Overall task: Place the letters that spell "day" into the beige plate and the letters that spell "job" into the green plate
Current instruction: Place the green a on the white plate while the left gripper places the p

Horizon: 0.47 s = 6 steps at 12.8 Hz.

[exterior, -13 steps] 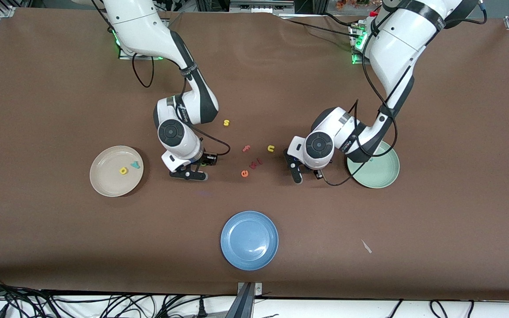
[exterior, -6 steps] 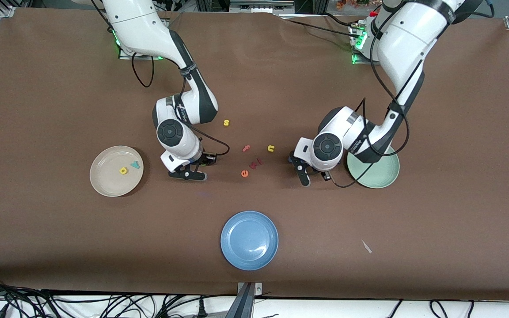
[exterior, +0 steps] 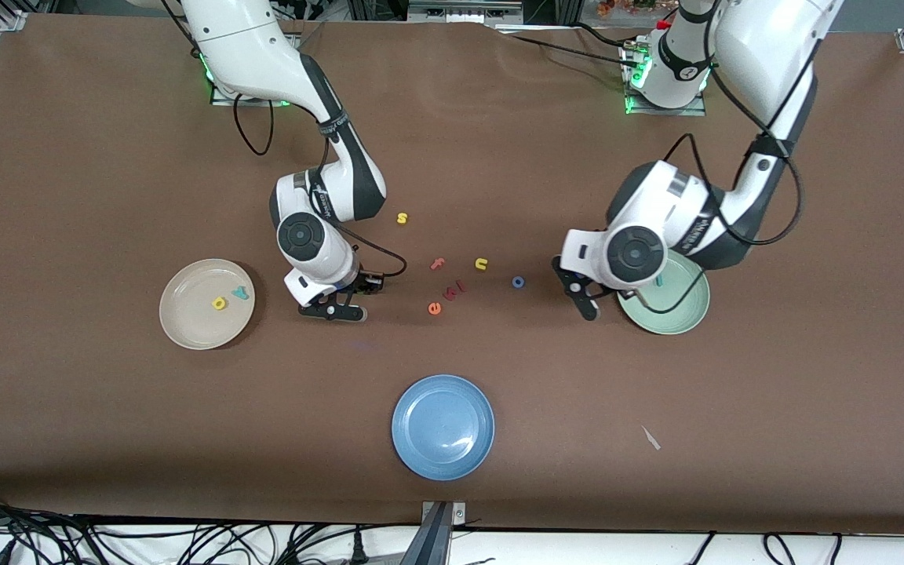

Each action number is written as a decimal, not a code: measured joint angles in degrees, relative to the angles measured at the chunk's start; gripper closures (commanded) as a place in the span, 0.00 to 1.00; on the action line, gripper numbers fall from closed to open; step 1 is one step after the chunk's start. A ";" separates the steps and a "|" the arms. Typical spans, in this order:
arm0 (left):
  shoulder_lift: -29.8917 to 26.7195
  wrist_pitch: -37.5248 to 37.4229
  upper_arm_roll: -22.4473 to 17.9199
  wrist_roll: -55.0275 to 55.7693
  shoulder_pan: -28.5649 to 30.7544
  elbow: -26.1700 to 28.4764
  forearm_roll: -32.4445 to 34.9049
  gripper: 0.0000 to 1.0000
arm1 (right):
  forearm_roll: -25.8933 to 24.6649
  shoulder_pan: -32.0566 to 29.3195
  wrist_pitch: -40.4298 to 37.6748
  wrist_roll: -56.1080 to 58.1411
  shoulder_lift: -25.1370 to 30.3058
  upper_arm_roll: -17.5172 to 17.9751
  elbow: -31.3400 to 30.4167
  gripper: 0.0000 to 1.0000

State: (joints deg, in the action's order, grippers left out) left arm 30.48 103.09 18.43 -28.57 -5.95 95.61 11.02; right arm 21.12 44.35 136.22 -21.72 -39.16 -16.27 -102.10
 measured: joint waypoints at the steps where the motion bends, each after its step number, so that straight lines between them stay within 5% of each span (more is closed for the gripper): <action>1: -0.54 0.13 -0.02 0.00 1.74 1.80 0.00 1.00 | 0.00 -0.01 0.00 0.03 0.00 0.00 0.01 0.85; 3: -1.35 2.08 -0.01 0.03 4.08 6.15 0.00 1.00 | 0.00 -0.04 -0.01 0.17 -0.01 -0.01 0.06 0.95; 6: -2.63 7.70 -0.11 0.27 7.44 13.04 0.00 1.00 | 0.00 -0.24 -3.15 0.55 -0.02 -0.71 1.94 0.96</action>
State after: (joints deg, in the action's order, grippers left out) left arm 27.85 110.79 18.32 -28.30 1.49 108.66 11.02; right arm 21.12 44.11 133.08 -21.17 -39.18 -16.98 -100.16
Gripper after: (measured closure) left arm 0.749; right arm 0.700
